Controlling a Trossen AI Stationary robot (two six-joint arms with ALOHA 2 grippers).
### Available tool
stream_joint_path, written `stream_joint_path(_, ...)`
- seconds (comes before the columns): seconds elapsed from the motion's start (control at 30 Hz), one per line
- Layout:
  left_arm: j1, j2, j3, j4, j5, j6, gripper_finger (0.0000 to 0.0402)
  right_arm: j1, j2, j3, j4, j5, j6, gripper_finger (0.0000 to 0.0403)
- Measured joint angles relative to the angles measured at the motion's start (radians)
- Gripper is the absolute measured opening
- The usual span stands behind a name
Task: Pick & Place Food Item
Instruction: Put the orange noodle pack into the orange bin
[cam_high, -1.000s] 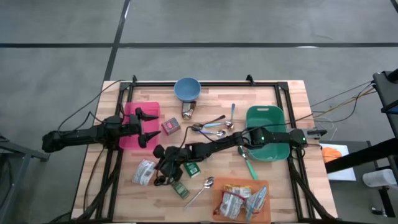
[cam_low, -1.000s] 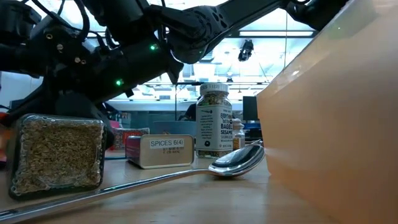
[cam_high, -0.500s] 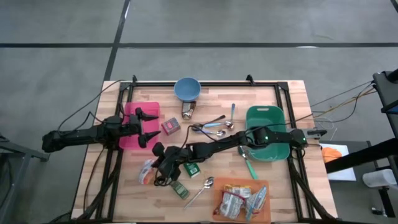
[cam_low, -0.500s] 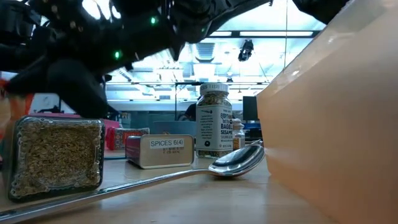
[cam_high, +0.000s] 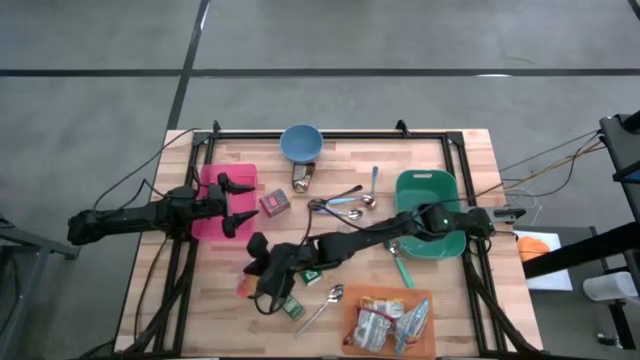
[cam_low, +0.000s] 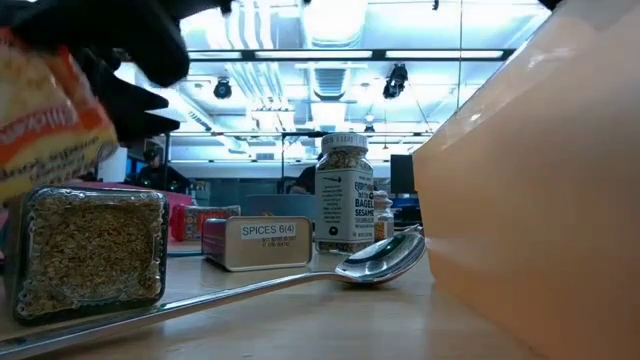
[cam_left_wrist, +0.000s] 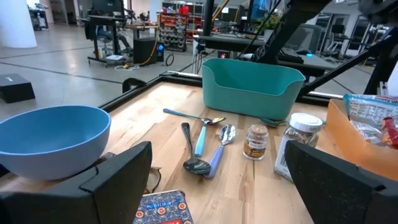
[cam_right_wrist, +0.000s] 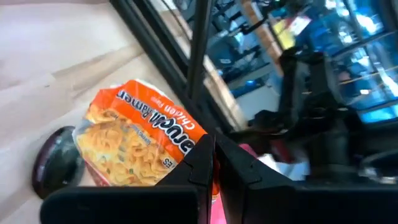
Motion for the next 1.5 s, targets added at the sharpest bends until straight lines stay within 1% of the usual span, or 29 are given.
stream_joint_path(0.23,0.000,0.000,0.000,0.000,0.000,0.000,0.0372,0.033,-0.034,0.000,-0.036,0.153,-0.077,0.0011)
stream_joint_path(0.33,0.000,0.000,0.000,0.000,0.000,0.000,0.0372,0.046,-0.059,0.000,-0.076,0.175,-0.072,0.0011)
stream_joint_path(0.43,0.000,0.001,0.000,0.000,0.000,0.000,0.0372,0.057,-0.090,0.000,-0.129,0.182,-0.033,0.0011)
stream_joint_path(0.6,0.000,0.001,0.000,0.000,0.000,0.000,0.0372,0.085,-0.157,0.000,-0.275,0.183,0.067,0.0011)
stream_joint_path(0.8,0.000,0.000,0.000,0.000,0.000,0.000,0.0372,0.118,-0.266,-0.001,-0.498,0.183,0.188,0.0011)
stream_joint_path(1.0,0.000,0.000,0.000,0.000,0.000,0.000,0.0372,0.148,-0.395,-0.008,-0.690,0.183,0.355,0.0011)
stream_joint_path(1.13,0.000,0.000,0.000,0.000,0.000,0.000,0.0372,0.169,-0.471,-0.024,-0.811,0.182,0.504,0.0011)
stream_joint_path(1.33,0.000,0.000,0.000,0.000,0.000,0.000,0.0372,0.226,-0.529,-0.038,-0.997,0.182,0.706,0.0011)
stream_joint_path(1.5,0.000,0.000,0.000,0.000,0.000,0.000,0.0372,0.298,-0.546,-0.038,-1.088,0.180,0.829,0.0011)
